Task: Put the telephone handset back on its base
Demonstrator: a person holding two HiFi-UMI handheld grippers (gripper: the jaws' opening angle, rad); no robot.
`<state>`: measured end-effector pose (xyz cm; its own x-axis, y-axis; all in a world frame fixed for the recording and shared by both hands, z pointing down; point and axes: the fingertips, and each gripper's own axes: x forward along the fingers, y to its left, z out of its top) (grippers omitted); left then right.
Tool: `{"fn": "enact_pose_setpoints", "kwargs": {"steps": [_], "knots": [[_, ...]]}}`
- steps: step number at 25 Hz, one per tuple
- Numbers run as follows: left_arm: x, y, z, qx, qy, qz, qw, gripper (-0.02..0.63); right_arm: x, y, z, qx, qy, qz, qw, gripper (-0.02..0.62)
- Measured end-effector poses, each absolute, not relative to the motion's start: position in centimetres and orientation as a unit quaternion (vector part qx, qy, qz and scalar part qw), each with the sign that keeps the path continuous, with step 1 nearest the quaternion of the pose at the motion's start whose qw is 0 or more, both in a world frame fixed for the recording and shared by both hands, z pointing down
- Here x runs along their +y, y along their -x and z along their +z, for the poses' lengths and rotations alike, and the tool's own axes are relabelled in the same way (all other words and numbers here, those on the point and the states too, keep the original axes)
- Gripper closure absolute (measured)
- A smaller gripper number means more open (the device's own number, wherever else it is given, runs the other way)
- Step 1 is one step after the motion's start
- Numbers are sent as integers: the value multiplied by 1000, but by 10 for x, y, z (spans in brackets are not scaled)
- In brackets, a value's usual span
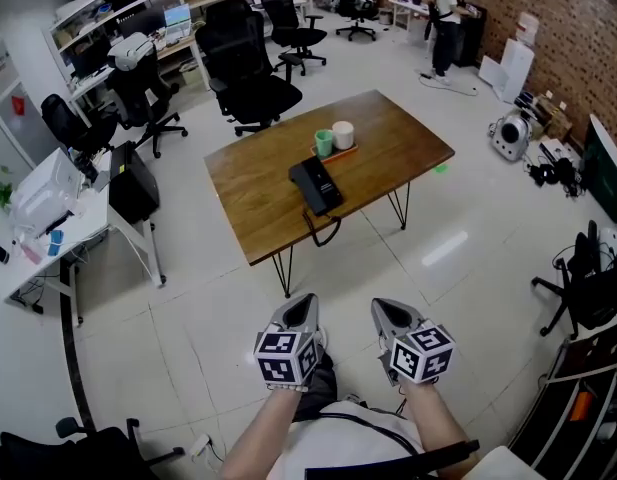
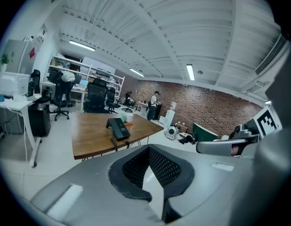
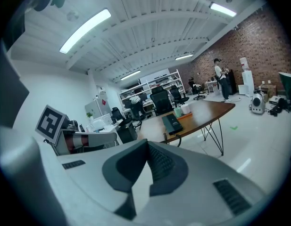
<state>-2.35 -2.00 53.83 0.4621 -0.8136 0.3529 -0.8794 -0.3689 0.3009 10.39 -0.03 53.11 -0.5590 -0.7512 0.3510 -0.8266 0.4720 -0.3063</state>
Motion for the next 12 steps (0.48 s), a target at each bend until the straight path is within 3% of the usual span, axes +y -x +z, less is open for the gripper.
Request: {"fn": "enact_pose_setpoints", "kwargs": {"steps": [12], "knots": [[-14,20,531,-515,-824,59,228,600,4,-111,524,-856,-464,213,83,593]]}}
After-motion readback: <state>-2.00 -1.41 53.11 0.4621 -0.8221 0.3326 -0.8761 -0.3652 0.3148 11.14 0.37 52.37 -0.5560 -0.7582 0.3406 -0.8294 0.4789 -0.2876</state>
